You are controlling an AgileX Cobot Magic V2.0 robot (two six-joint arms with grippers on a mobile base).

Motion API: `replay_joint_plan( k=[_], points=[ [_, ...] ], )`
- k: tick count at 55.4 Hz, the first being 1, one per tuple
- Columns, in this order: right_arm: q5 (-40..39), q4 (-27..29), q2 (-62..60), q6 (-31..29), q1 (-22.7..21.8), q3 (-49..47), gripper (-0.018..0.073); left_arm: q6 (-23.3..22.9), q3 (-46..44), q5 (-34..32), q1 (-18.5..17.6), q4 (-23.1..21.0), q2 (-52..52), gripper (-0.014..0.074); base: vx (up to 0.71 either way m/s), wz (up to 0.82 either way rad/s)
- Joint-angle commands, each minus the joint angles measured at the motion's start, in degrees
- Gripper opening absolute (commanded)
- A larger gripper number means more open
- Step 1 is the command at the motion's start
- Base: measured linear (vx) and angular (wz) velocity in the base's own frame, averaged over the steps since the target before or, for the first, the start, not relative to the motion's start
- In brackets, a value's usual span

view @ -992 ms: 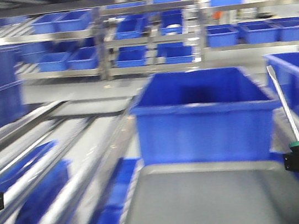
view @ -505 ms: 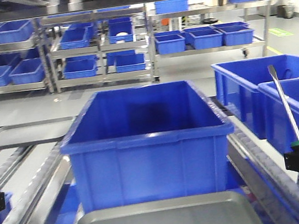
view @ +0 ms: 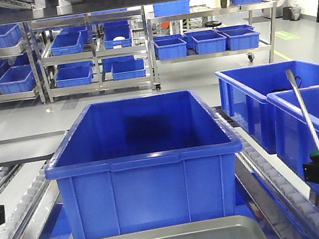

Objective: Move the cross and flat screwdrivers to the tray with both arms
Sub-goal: 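Stop at the roller rack and hold screwdrivers above the grey tray, then tilt both grippers down and lower the screwdrivers onto the grey tray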

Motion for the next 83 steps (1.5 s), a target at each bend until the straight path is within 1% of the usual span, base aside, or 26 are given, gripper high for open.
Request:
replay_joint_plan(
  k=[1, 27, 40, 44, 46, 49, 50, 53, 57, 59, 66, 69, 78, 83],
  points=[
    [-4.71, 0.37, -0.66, -0.25, 0.11, -1.85, -0.0008, -0.55, -1.79, -5.01, -0.23, -1.17, -0.65, -0.0003, 0.0, 0.0],
    [-5.05, 0.46, -0.66, -0.25, 0.11, -1.85, -0.0008, -0.55, -1.79, -5.17, -0.23, -1.17, -0.65, -0.0003, 0.0, 0.0],
    [-5.17, 2.27, -0.66, -0.25, 0.11, -1.85, -0.0008, -0.55, -1.79, -6.16, -0.23, -1.38, -0.65, -0.0003, 0.0, 0.0],
    [-5.11, 4.63, -0.59, -0.3, 0.11, -1.85, -0.0008, -0.55, -1.79, -6.85, -0.23, -3.9, -0.43, -0.0003, 0.0, 0.0],
    [-5.05, 6.22, -0.29, -0.44, 0.11, -1.85, -0.0008, -0.55, -1.79, -7.41, -0.23, -5.92, 0.09, -0.0003, 0.0, 0.0],
    [-4.99, 9.47, 0.34, -1.25, 0.16, -1.85, -0.0008, -0.36, -1.79, -8.02, -0.23, -9.49, 1.24, -0.0003, 0.0, 0.0],
    [-4.99, 10.31, 0.58, -1.64, 0.25, -1.85, -0.0008, -0.36, -1.79, -8.02, -0.23, -11.33, 1.59, -0.0003, 0.0, 0.0],
    [-4.99, 13.47, 1.77, -4.52, 1.27, -1.85, -0.0008, -0.11, -1.79, -7.76, -0.23, -14.96, 3.12, -0.0003, 0.0, 0.0],
    [-4.67, 16.66, 3.83, -9.1, 3.76, -1.85, -0.0008, 0.12, -1.79, -6.06, -0.23, -19.85, 5.76, -0.0003, 0.0, 0.0],
    [-4.67, 17.39, 4.88, -10.0, 5.07, -1.85, -0.0008, 0.12, -1.79, -4.53, -0.23, -21.78, 6.9, -0.0003, 0.0, 0.0],
    [-6.27, 18.77, 8.98, -9.27, 9.1, -1.85, -0.0008, 0.12, -1.79, 1.75, -0.23, -28.32, 11.32, 0.0, 0.0, 0.0],
    [-7.02, 19.04, 11.18, -9.02, 10.8, -1.85, -0.0008, 0.81, -1.79, 3.8, -0.23, -30.34, 13.07, 0.0, 0.0, 0.0],
    [-6.89, 20.82, 17.02, -8.96, 15.15, -1.85, -0.0006, 7.14, -1.79, 7.88, -0.23, -33.69, 17.69, 0.0005, 0.0, 0.0],
    [-7.25, 21.87, 19.62, -8.19, 16.01, -1.85, 0.001, 10.37, -1.79, 10.2, -0.23, -34.47, 19.08, 0.0013, 0.0, 0.0]
  ],
)
